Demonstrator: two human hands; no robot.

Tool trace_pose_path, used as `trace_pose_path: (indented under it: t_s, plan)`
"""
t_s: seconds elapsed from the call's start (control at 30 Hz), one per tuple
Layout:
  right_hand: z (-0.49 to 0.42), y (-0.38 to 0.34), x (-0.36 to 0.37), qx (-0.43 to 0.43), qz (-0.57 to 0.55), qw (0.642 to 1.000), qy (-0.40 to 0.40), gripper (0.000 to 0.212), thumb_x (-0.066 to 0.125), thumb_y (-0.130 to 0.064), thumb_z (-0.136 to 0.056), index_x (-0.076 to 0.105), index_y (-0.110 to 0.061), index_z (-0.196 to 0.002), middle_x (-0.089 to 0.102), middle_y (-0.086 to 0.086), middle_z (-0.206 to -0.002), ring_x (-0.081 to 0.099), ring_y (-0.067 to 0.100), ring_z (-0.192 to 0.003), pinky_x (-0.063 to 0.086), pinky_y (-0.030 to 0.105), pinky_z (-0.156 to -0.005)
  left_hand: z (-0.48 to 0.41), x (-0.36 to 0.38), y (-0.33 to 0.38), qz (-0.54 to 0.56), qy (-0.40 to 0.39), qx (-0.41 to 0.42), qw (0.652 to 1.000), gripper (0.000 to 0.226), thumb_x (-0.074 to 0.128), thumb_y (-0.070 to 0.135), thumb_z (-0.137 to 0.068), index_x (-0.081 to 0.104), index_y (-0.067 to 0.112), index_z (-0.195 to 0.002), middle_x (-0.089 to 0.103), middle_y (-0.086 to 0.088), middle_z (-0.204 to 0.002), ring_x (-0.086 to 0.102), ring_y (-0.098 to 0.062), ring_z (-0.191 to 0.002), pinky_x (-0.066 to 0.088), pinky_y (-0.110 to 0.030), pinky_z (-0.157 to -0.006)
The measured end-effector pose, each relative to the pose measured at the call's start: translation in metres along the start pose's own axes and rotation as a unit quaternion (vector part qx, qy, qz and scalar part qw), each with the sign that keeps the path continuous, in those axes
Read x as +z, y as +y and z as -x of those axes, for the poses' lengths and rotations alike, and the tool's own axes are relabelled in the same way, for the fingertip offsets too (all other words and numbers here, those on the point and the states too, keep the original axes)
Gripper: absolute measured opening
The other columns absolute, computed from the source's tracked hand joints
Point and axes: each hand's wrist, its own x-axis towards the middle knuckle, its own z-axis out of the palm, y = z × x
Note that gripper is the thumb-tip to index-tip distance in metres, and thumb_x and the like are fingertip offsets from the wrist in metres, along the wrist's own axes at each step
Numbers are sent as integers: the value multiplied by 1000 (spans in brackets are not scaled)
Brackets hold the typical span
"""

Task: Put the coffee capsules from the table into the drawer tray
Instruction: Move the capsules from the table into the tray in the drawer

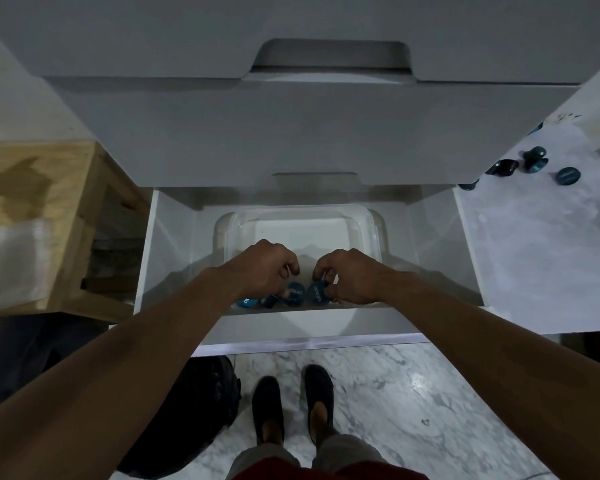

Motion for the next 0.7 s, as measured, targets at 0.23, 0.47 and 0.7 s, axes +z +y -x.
trace_pose_path:
  t_s: [0.23,0.47,0.7]
  plan:
    - [-2,-1,1,-3,16,1000,-2,30,68,-11,-82,65,-16,-112,62,5,-111,57,17,-88,46,24,-76,4,-8,-4,-107,-10,-28,994,51,78,40,-73,60,19,-116,62,-5,-116,59,-22,-100,51,-33,-86]
    - [-4,-1,3,-3,38,999,4,31,65,-9,-82,65,-17,-112,63,5,-112,60,20,-97,46,23,-77,4,-9,-4,-70,-33,-46,996,45,82,28,-71,62,21,-110,63,-3,-106,59,-20,-91,49,-30,-77]
    - [-5,-1,5,-1,36,999,14,27,67,-13,-83,65,-18,-110,62,5,-114,59,20,-98,43,23,-76,5,-7,-14,-5,-23,-30,999,36,68,-4,-77,69,16,-108,67,-6,-107,63,-17,-94,53,-27,-85]
